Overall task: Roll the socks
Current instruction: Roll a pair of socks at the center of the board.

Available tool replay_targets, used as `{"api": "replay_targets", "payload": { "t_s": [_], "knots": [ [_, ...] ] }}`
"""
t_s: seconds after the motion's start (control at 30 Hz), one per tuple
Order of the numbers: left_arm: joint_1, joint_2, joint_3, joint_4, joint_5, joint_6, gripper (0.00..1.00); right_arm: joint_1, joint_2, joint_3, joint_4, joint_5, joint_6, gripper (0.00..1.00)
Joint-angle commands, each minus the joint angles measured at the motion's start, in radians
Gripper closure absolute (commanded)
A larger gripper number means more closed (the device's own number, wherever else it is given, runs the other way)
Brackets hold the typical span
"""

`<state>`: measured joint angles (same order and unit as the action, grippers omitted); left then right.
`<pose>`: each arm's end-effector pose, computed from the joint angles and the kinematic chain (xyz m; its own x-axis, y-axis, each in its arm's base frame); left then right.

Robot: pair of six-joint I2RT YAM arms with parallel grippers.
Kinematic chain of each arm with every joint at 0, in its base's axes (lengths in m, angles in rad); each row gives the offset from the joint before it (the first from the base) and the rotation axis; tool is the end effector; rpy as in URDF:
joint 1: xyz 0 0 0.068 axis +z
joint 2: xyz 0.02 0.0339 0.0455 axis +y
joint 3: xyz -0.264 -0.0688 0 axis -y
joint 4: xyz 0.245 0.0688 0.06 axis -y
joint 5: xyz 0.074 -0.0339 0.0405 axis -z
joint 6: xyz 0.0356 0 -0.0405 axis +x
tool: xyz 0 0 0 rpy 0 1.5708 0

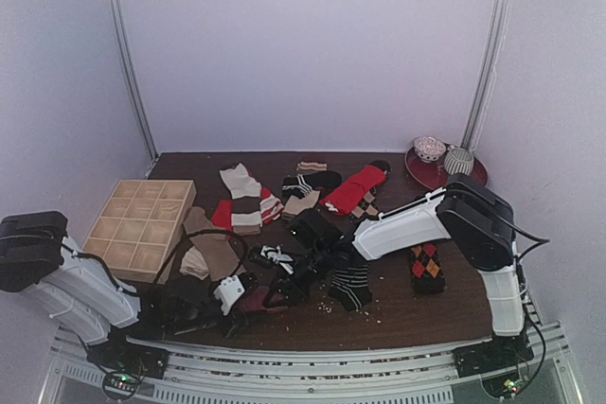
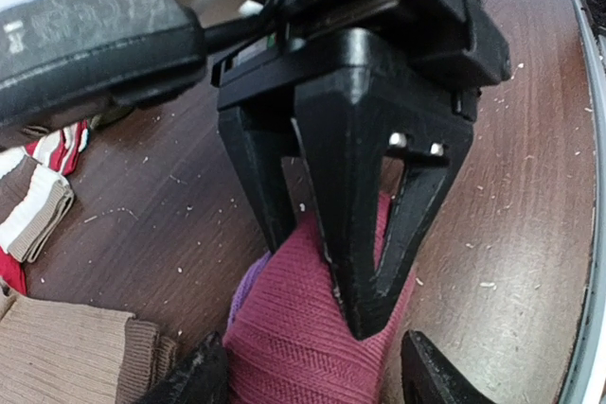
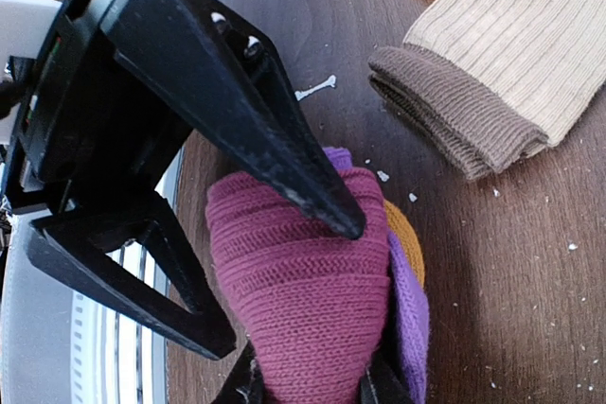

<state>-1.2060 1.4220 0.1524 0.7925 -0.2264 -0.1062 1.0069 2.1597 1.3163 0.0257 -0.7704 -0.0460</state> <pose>0.0815 -0.1909 0.1085 -0.2519 0.3700 -0.8943 0.8171 0.5764 0.0083 0.2155 0.3872 0.1173 -0.3499 -0.6151 -0.7065 -0.8781 -0.0473 0.4761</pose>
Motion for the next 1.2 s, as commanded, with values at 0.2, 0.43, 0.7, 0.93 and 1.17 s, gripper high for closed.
{"api": "replay_targets", "payload": {
  "t_s": [0.2, 0.43, 0.7, 0.93, 1.17],
  "knots": [
    [-0.003, 0.074, -0.013, 0.024, -0.002, -0.047, 0.38, -0.027, 0.151, -0.083, -0.376, 0.207, -0.029, 0.84],
    [-0.003, 0.072, -0.031, 0.039, -0.002, -0.059, 0.54, -0.030, 0.154, -0.079, -0.383, 0.202, -0.038, 0.84],
    [-0.006, 0.077, -0.034, 0.035, -0.014, -0.074, 0.17, -0.042, 0.176, -0.042, -0.452, 0.216, -0.090, 0.84],
    [-0.006, -0.033, -0.052, 0.023, -0.028, -0.034, 0.14, -0.054, 0.176, -0.045, -0.471, 0.230, -0.109, 0.84],
    [-0.006, 0.005, -0.022, 0.031, -0.010, -0.002, 0.19, -0.058, 0.182, -0.042, -0.469, 0.235, -0.109, 0.84]
  ]
}}
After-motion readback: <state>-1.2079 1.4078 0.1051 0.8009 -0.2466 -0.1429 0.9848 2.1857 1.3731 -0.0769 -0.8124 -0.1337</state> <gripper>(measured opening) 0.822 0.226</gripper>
